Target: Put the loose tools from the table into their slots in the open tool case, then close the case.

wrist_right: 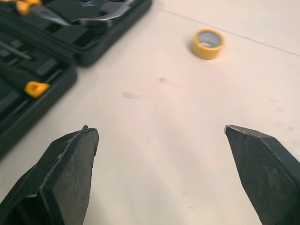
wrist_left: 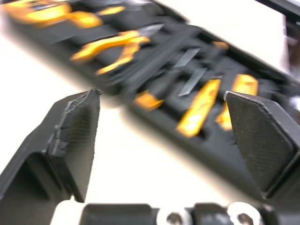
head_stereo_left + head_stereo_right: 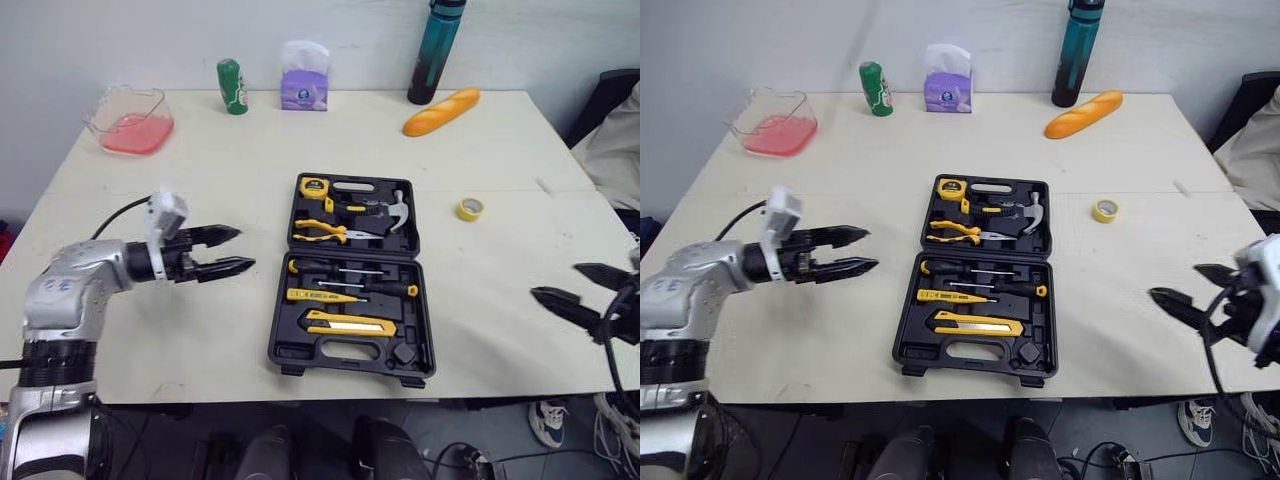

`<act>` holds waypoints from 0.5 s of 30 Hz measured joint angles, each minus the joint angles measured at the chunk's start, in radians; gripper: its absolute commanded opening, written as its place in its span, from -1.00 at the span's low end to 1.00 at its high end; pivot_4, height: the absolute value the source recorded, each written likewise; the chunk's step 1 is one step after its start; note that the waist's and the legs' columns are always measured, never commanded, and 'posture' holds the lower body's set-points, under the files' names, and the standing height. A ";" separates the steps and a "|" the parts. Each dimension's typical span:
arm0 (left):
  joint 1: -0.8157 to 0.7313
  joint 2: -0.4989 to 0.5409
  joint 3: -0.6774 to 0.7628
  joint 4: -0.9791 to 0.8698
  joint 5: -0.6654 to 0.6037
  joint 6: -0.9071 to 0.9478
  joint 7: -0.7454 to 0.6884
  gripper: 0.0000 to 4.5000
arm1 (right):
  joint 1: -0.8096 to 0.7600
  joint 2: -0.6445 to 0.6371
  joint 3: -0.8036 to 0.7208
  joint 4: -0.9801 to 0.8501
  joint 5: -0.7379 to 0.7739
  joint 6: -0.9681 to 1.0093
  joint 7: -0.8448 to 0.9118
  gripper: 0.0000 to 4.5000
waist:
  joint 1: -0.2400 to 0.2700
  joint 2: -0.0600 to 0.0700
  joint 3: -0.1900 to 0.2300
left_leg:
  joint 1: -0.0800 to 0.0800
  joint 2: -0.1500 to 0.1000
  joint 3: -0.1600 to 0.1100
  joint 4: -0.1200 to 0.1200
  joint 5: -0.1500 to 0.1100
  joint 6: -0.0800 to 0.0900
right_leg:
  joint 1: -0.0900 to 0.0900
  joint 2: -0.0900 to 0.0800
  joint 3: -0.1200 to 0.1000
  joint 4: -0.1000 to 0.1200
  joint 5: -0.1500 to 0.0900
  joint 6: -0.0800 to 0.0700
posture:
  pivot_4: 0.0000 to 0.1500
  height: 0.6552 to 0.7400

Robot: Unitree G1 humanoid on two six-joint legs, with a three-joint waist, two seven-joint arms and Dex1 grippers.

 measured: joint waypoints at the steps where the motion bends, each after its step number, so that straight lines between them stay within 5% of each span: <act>1: 0.027 0.018 0.037 0.031 0.008 -0.015 0.027 0.99 | 0.006 -0.001 -0.026 0.065 -0.029 -0.018 0.002 1.00 | -0.001 -0.001 0.000 | 0.000 0.000 0.000 0.000 0.000 0.000 | 0.000 0.000 0.000 0.000 0.000 0.000 | 1.00 0.99; 9: 0.073 0.067 0.117 0.067 0.001 -0.047 0.050 0.99 | -0.063 -0.008 -0.040 0.217 -0.113 -0.056 -0.007 1.00 | -0.009 0.001 0.001 | 0.002 0.001 0.004 0.000 -0.001 -0.002 | -0.001 -0.001 0.003 0.002 0.000 0.000 | 1.00 0.99; 15: -0.018 0.041 -0.002 -0.062 -0.031 -0.005 0.024 0.99 | -0.351 -0.109 0.198 0.278 -0.120 -0.054 0.042 1.00 | -0.013 0.002 0.002 | 0.001 0.001 0.007 0.002 -0.001 -0.002 | -0.003 0.000 0.004 0.005 0.000 0.000 | 1.00 0.99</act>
